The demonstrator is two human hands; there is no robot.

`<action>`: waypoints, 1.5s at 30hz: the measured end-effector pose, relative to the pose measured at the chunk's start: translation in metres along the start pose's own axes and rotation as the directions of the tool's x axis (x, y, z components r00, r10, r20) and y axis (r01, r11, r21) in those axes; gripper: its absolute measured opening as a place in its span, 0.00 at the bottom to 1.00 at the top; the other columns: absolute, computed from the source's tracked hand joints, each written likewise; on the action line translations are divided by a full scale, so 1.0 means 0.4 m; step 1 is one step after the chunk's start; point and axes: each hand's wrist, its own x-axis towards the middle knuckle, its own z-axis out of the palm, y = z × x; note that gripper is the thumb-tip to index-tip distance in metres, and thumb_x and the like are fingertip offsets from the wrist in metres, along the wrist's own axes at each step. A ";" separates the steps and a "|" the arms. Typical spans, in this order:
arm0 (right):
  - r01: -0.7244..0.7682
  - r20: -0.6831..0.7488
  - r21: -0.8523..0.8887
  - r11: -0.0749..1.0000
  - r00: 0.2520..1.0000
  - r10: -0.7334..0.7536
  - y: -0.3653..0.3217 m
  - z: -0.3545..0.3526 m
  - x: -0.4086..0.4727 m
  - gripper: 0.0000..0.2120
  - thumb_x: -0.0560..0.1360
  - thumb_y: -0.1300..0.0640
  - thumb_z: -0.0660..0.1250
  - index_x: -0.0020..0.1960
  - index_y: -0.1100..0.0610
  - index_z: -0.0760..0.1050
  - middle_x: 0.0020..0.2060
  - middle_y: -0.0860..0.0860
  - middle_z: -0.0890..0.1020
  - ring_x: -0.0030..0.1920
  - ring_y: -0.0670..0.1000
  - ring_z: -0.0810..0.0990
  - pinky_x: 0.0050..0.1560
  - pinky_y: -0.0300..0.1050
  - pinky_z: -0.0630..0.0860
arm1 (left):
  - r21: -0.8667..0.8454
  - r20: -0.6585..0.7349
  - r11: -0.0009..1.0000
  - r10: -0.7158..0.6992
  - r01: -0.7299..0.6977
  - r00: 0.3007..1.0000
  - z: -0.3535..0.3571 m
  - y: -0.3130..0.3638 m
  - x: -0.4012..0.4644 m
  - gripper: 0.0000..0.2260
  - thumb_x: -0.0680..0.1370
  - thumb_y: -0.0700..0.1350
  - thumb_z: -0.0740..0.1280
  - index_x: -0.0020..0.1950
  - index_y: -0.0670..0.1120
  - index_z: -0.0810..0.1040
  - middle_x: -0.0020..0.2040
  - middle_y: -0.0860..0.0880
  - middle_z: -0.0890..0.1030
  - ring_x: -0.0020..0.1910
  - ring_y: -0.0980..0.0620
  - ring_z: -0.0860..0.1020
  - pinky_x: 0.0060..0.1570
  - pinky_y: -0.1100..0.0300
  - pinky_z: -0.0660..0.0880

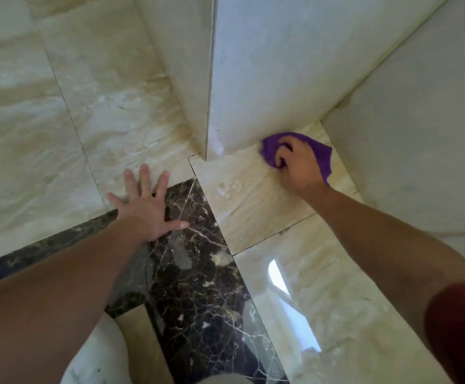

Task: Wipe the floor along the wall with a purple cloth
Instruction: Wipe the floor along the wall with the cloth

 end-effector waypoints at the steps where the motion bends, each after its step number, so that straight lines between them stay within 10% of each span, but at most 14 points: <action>1: -0.060 0.039 -0.058 0.996 0.997 0.063 0.047 -0.026 0.006 0.11 0.68 0.67 0.67 0.49 0.58 0.78 0.69 0.60 0.73 0.72 0.64 0.69 0.69 0.60 0.67 | -0.004 0.004 1.000 -0.004 0.005 1.000 -0.006 0.006 0.000 0.59 0.62 0.81 0.56 0.75 0.56 0.22 0.74 0.40 0.20 0.75 0.30 0.27 0.69 0.20 0.46; 7: -0.271 0.225 -0.177 0.946 0.925 0.306 0.159 -0.084 -0.053 0.31 0.77 0.47 0.66 0.77 0.43 0.61 0.81 0.59 0.52 0.79 0.64 0.54 0.76 0.60 0.61 | 0.073 0.047 0.993 -0.102 0.098 0.994 -0.022 0.032 -0.007 0.60 0.65 0.78 0.62 0.76 0.55 0.23 0.77 0.41 0.24 0.78 0.31 0.32 0.68 0.20 0.52; 13: -0.362 0.210 -0.129 0.923 0.900 0.383 0.163 -0.089 -0.208 0.29 0.77 0.49 0.66 0.76 0.42 0.62 0.81 0.57 0.53 0.79 0.62 0.53 0.76 0.59 0.62 | 0.087 -0.076 0.996 0.021 -0.014 0.997 -0.013 0.165 -0.072 0.53 0.69 0.76 0.62 0.82 0.52 0.39 0.83 0.41 0.40 0.81 0.33 0.44 0.71 0.23 0.54; 28: -0.498 0.159 -0.031 0.866 0.853 0.496 0.220 -0.077 -0.628 0.32 0.69 0.61 0.70 0.72 0.45 0.70 0.79 0.55 0.59 0.79 0.60 0.56 0.76 0.59 0.60 | 0.321 -0.020 0.751 0.615 -0.577 0.788 0.177 0.557 -0.199 0.46 0.70 0.75 0.62 0.80 0.62 0.43 0.83 0.47 0.37 0.81 0.40 0.35 0.75 0.29 0.45; 40: -0.688 0.069 0.024 0.726 0.725 0.685 0.263 -0.051 -1.014 0.26 0.73 0.58 0.68 0.70 0.46 0.73 0.78 0.56 0.63 0.78 0.61 0.59 0.76 0.60 0.61 | 0.279 -0.007 0.779 0.586 -0.562 0.810 0.225 0.600 -0.188 0.48 0.69 0.76 0.62 0.80 0.65 0.38 0.81 0.52 0.30 0.80 0.43 0.30 0.74 0.29 0.39; 45: -0.815 0.105 0.016 0.579 0.578 0.810 0.245 -0.094 -0.959 0.23 0.68 0.62 0.70 0.60 0.45 0.76 0.67 0.55 0.71 0.66 0.63 0.71 0.57 0.54 0.76 | 0.306 0.117 0.816 0.480 -0.491 0.870 0.190 0.645 -0.217 0.46 0.73 0.69 0.67 0.81 0.61 0.42 0.82 0.48 0.32 0.81 0.41 0.33 0.75 0.29 0.46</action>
